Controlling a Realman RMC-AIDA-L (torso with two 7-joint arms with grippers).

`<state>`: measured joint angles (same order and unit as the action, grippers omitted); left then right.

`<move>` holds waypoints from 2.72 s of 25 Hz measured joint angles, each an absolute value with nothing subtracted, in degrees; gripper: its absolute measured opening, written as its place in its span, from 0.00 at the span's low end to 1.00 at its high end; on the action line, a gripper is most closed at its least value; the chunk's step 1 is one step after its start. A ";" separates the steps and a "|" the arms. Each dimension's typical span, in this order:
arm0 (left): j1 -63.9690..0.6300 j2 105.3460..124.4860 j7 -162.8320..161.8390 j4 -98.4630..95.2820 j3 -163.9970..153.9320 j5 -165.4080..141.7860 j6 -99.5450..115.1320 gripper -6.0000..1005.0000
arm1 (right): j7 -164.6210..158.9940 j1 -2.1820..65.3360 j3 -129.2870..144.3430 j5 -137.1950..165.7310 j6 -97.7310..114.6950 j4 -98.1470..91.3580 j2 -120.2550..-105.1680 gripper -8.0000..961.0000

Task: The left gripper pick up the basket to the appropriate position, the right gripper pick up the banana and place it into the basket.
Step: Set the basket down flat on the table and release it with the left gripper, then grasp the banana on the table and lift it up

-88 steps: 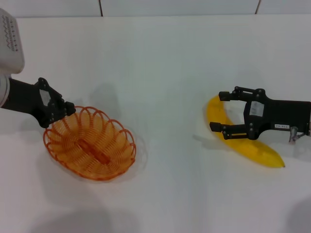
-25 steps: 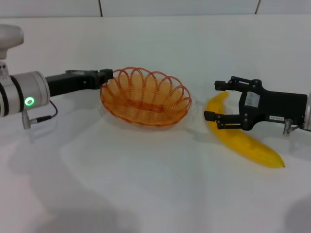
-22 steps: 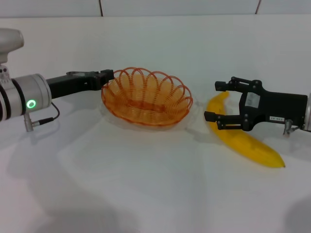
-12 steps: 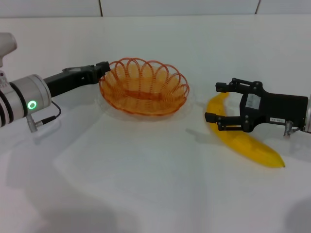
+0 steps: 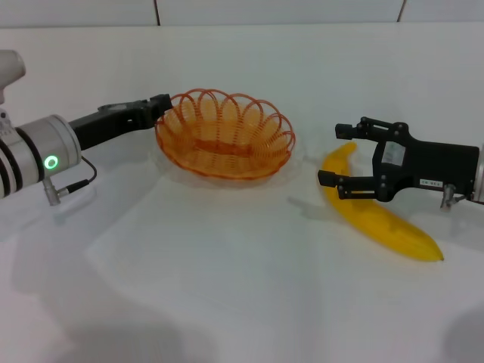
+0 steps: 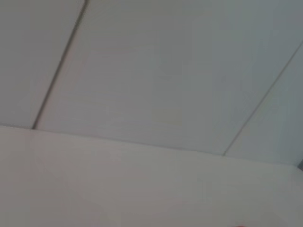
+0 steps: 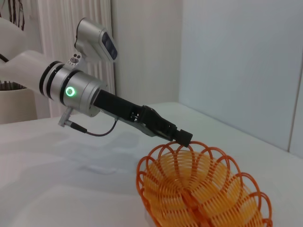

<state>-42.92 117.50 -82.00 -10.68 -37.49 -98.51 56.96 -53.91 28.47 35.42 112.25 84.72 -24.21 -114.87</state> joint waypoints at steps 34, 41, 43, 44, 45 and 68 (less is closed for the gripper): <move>-41.32 117.26 -79.02 -9.62 -36.97 -94.04 63.03 0.30 | -54.02 28.03 35.42 112.22 84.74 -24.19 -114.59 0.93; -29.74 116.70 -73.36 -26.27 -38.22 -97.54 82.09 0.59 | -54.24 27.05 35.42 111.30 85.19 -24.51 -114.25 0.93; -26.60 116.65 -72.38 -30.18 -39.74 -102.19 84.23 0.67 | -54.25 26.51 35.38 110.63 85.38 -24.57 -114.14 0.93; -25.34 116.66 -71.84 -31.62 -40.44 -104.86 84.43 0.71 | -54.25 26.24 35.35 110.36 85.44 -24.58 -114.04 0.93; -24.54 116.74 -71.06 -32.36 -40.84 -107.06 84.15 0.74 | -54.26 26.02 35.31 110.18 85.45 -24.61 -113.95 0.93; -20.22 117.23 -54.19 -28.04 -40.76 -105.63 81.83 0.80 | -68.56 26.42 37.78 120.44 77.69 -27.16 -114.41 0.92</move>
